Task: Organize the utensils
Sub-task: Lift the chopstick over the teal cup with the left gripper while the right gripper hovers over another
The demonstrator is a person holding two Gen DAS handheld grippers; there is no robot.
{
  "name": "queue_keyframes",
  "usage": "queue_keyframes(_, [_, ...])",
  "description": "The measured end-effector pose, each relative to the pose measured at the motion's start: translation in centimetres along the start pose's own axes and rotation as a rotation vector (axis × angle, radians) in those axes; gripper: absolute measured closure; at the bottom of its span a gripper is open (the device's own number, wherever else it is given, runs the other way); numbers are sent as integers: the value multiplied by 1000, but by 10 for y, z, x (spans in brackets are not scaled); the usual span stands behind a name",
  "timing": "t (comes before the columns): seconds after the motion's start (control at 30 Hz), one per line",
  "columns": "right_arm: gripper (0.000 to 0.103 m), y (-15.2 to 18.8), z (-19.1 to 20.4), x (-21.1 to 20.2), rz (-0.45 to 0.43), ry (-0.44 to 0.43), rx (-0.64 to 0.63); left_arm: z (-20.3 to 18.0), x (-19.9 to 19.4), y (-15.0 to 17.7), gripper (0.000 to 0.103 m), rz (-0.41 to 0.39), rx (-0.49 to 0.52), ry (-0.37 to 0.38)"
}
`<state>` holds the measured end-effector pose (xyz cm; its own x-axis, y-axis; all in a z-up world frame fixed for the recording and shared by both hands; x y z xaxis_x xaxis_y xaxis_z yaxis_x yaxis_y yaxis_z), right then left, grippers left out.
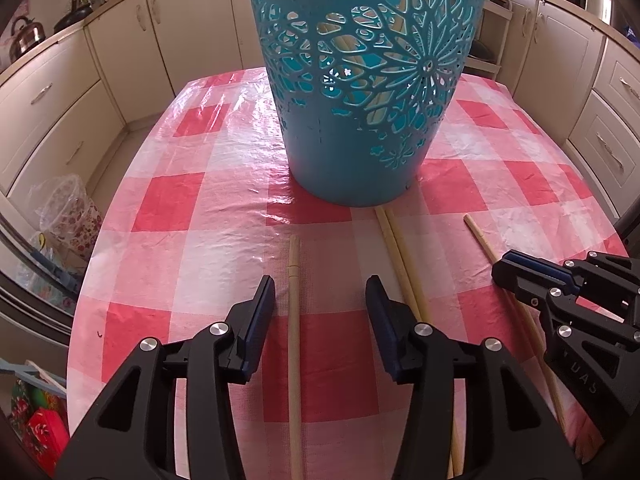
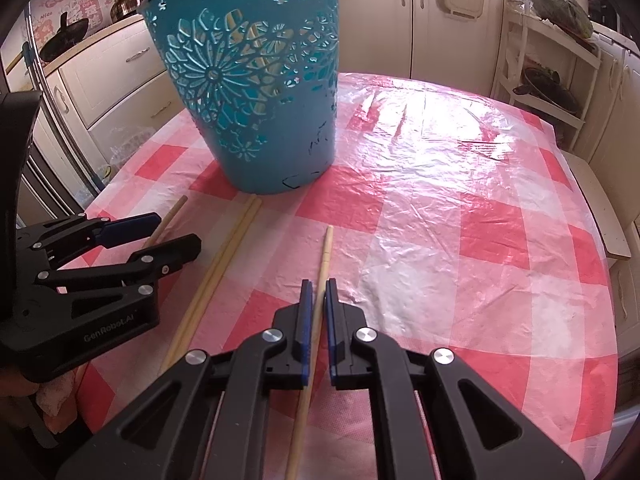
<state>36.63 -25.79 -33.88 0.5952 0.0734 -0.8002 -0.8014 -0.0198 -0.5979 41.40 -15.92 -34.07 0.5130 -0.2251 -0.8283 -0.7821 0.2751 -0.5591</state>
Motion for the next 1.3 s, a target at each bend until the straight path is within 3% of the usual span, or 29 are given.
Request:
queue_keyframes(0.03, [96, 0, 0, 0, 0, 0, 1, -1, -1, 0, 64, -6, 2, 3])
queue_keyframes(0.1, [96, 0, 2, 0, -1, 4, 0, -1, -1, 0, 92, -16, 8, 14])
queue_keyframes(0.17, [96, 0, 1, 0, -2, 6, -2, 3, -2, 0, 98, -11, -19, 41])
queue_keyframes(0.3, [96, 0, -2, 0, -3, -8, 12, 26, -18, 2, 98, -44, -156, 145])
queue_keyframes(0.43, [96, 0, -7, 0, -3, -38, 41, 45, -66, -11, 98, -188, -230, 213])
queue_keyframes(0.63, [95, 0, -9, 0, -4, -63, 63, 54, -152, -70, 98, -445, -282, 273])
queue_keyframes(0.8, [87, -1, -7, 0, -6, -97, 66, 49, -200, -129, 98, -626, -276, 296])
queue_keyframes(1.0, [81, -1, -5, -1, -6, -126, 70, 44, -209, -191, 98, -732, -300, 282])
queue_keyframes(1.3, [69, -2, -2, -1, -4, -187, 81, 44, -154, -232, 98, -744, -349, 230])
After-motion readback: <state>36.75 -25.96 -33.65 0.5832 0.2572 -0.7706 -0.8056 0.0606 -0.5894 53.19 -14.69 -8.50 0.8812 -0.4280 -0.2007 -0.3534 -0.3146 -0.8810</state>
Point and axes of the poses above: each gripper's, at about its wrist camera, not at the fingertips, and x roughly the way its jaws point, z to its left, y to its underside, the point moved 8 cm from there along x, roughly the way its jaws point, and after that the axes turned 4 degrees about y, right-handed, at the moved point
